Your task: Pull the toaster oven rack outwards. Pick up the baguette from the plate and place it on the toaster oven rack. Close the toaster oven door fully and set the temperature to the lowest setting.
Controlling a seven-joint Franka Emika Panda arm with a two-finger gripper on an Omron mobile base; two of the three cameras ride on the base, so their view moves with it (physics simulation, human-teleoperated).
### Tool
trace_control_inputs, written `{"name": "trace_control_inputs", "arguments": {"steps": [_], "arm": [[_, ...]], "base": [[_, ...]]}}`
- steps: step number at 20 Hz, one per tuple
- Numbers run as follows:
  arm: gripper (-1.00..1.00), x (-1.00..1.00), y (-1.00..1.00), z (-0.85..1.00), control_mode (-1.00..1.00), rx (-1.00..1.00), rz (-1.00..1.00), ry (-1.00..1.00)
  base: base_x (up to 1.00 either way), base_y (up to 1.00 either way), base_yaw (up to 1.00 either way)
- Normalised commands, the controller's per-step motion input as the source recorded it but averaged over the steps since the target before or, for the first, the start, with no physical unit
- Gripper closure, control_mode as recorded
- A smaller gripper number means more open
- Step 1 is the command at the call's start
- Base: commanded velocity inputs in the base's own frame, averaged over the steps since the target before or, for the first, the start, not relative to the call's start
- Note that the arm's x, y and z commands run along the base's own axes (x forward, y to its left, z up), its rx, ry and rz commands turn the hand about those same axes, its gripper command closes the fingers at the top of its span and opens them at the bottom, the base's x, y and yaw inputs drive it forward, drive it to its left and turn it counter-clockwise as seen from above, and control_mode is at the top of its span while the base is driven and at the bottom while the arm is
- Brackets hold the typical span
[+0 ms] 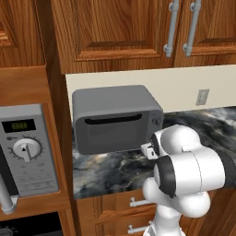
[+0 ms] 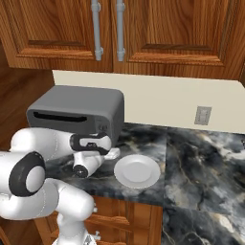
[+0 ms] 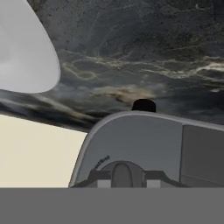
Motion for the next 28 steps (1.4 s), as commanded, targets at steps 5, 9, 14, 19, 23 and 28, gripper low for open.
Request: {"name": "trace_control_inputs", "arguments": {"steps": [5, 9, 14, 19, 23, 28], "arm": [[1.0, 0.0, -0.11, -0.18, -1.0, -0.03, 0.0, 0.0], [1.0, 0.0, -0.18, 0.0, -1.0, -0.06, 0.02, 0.0], [1.0, 0.0, -0.07, 0.0, -1.0, -0.14, 0.03, 0.0], [1.0, 0.0, 0.0, -0.12, -1.0, -0.2, 0.03, 0.0], [1.0, 0.0, 0.0, -0.16, -1.0, -0.23, 0.02, 0.0], [1.0, 0.0, 0.0, -0.12, -1.0, -0.21, 0.03, 0.0]], "base": [[0.0, 0.0, 0.0], [0.0, 0.0, 0.0], [0.0, 0.0, 0.0], [0.0, 0.0, 0.0], [0.0, 0.0, 0.0], [0.0, 0.0, 0.0]]}}
